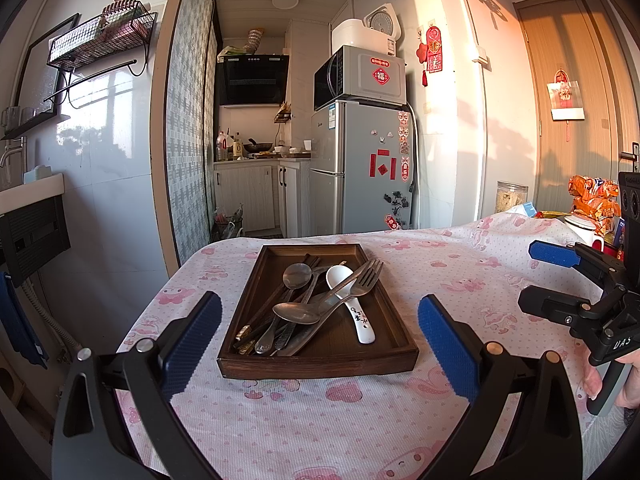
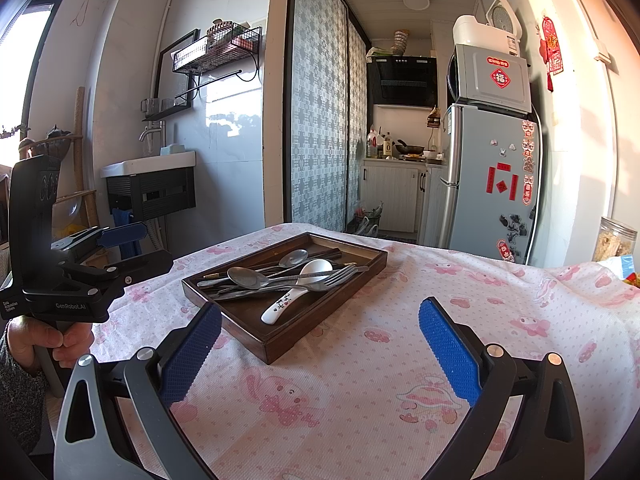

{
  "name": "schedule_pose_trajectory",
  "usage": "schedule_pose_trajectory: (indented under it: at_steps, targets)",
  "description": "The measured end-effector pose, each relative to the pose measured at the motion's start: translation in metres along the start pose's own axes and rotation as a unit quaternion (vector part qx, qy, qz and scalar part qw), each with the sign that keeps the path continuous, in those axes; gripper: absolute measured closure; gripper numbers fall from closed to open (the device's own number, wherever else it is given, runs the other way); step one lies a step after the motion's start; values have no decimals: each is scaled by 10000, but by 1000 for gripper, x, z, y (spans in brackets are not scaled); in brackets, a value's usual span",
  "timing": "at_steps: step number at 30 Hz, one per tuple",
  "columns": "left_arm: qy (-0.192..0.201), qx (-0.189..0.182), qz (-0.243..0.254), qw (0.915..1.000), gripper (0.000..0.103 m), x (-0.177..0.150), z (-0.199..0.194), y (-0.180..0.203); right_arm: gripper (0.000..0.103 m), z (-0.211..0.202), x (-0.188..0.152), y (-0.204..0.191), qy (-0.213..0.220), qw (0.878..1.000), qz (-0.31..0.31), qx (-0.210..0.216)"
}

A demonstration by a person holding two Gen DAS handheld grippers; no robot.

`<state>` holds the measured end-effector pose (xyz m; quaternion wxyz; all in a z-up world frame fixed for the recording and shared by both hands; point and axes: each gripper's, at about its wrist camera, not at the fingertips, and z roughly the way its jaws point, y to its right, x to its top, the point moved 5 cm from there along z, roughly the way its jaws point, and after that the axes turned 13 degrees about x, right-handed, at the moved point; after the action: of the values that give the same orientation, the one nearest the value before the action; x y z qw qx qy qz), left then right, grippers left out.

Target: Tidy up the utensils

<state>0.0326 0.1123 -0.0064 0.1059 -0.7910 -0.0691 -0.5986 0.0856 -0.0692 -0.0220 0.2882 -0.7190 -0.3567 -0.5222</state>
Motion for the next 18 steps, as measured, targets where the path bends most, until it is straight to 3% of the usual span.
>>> schedule_pose_trajectory:
  at_steps: [18]
  targets:
    - [1,1,-2,10000,3,0,1,0,3,0,0,0,-1,10000,1,0]
